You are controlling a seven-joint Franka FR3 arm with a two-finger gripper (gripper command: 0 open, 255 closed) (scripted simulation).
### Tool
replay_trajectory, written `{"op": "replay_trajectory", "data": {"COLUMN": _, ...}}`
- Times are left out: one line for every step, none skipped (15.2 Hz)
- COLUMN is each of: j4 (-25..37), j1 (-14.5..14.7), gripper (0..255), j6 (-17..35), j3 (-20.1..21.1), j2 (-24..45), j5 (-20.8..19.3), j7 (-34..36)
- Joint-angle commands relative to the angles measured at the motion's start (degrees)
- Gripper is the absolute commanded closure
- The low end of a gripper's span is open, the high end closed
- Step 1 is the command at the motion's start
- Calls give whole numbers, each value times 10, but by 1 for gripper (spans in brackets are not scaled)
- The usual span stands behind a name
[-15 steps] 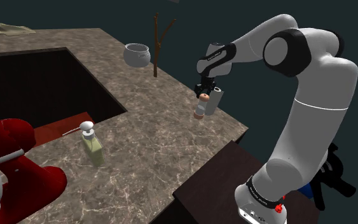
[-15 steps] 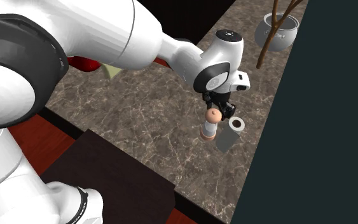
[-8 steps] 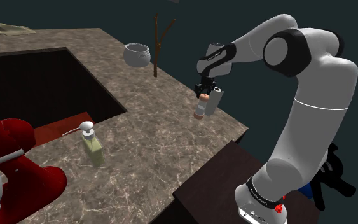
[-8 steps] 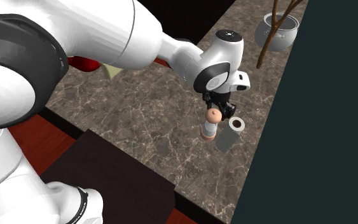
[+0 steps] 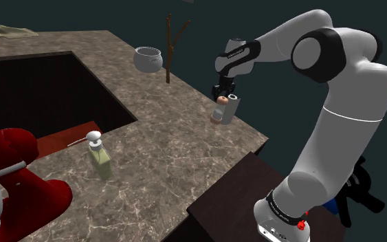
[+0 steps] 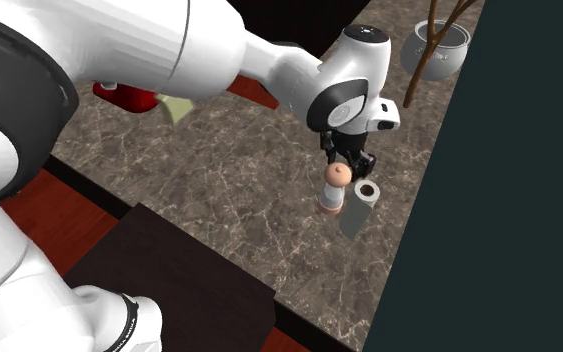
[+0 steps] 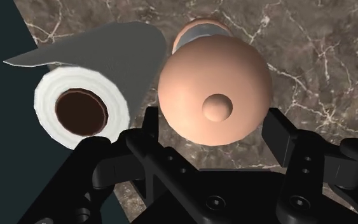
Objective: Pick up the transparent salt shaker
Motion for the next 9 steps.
{"op": "replay_trajectory", "data": {"j4": 6, "j1": 2, "gripper": 255, "j6": -14, "j3": -1, "j2": -8, "j5": -3, "j7": 2}}
{"op": "replay_trajectory", "data": {"j4": 9, "j1": 2, "gripper": 255, "j6": -21, "j3": -1, "j2": -12, "j5": -4, "j7": 3}}
{"op": "replay_trajectory", "data": {"j4": 12, "j1": 2, "gripper": 255, "j6": -28, "j3": -2, "j2": -16, "j5": -6, "j7": 3}}
{"op": "replay_trajectory", "data": {"j4": 15, "j1": 3, "gripper": 255, "j6": -35, "j3": -2, "j2": -20, "j5": -7, "j7": 3}}
{"op": "replay_trajectory", "data": {"j4": 18, "j1": 3, "gripper": 255, "j6": -41, "j3": -2, "j2": -24, "j5": -8, "j7": 4}}
{"op": "replay_trajectory", "data": {"j4": 21, "j1": 4, "gripper": 255, "j6": -48, "j3": -3, "j2": -28, "j5": -9, "j7": 4}}
{"op": "replay_trajectory", "data": {"j4": 25, "j1": 4, "gripper": 255, "j6": -55, "j3": -3, "j2": -31, "j5": -10, "j7": 5}}
{"op": "replay_trajectory", "data": {"j4": 25, "j1": 4, "gripper": 255, "j6": -56, "j3": -3, "j2": -32, "j5": -10, "j7": 5}}
{"op": "replay_trajectory", "data": {"j4": 25, "j1": 4, "gripper": 255, "j6": -56, "j3": -3, "j2": -32, "j5": -10, "j7": 5}}
